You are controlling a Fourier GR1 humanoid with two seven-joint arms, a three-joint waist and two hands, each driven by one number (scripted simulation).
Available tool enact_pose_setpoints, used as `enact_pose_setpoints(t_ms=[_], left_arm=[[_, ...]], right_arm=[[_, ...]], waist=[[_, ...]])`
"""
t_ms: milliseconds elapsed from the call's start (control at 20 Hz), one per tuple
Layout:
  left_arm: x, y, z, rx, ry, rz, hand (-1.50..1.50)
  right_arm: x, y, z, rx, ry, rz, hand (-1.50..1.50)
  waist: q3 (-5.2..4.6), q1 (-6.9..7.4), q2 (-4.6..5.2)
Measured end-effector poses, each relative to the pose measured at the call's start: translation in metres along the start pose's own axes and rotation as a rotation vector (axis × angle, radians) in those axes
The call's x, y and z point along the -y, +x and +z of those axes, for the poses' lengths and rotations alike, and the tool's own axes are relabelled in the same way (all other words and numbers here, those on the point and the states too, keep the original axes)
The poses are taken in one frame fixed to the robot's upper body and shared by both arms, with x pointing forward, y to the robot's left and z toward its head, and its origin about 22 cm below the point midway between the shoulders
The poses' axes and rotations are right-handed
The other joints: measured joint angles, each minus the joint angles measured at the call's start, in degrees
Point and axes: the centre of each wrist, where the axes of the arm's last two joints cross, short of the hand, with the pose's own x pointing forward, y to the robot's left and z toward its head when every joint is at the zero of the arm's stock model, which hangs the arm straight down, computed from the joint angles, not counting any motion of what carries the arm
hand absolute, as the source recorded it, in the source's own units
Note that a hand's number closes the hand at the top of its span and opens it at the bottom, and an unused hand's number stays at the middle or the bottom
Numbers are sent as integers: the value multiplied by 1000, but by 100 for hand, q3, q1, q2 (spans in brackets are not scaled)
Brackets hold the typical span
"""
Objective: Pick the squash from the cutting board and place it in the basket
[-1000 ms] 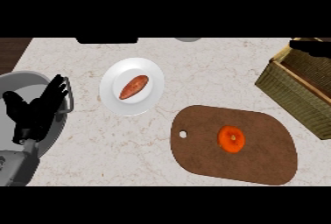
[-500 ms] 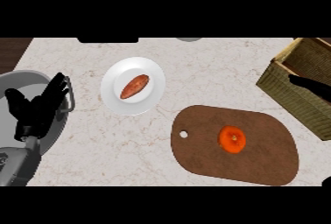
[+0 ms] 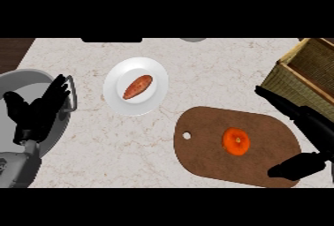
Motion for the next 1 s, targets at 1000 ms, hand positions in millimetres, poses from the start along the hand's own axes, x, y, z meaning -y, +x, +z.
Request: enact_pose_setpoints(t_ms=[1000], left_arm=[[5,0,3,-1,3,3,0]], right_arm=[[-53,-43,-42,-90,121,64,-150]], waist=[[-5,-20,-7]])
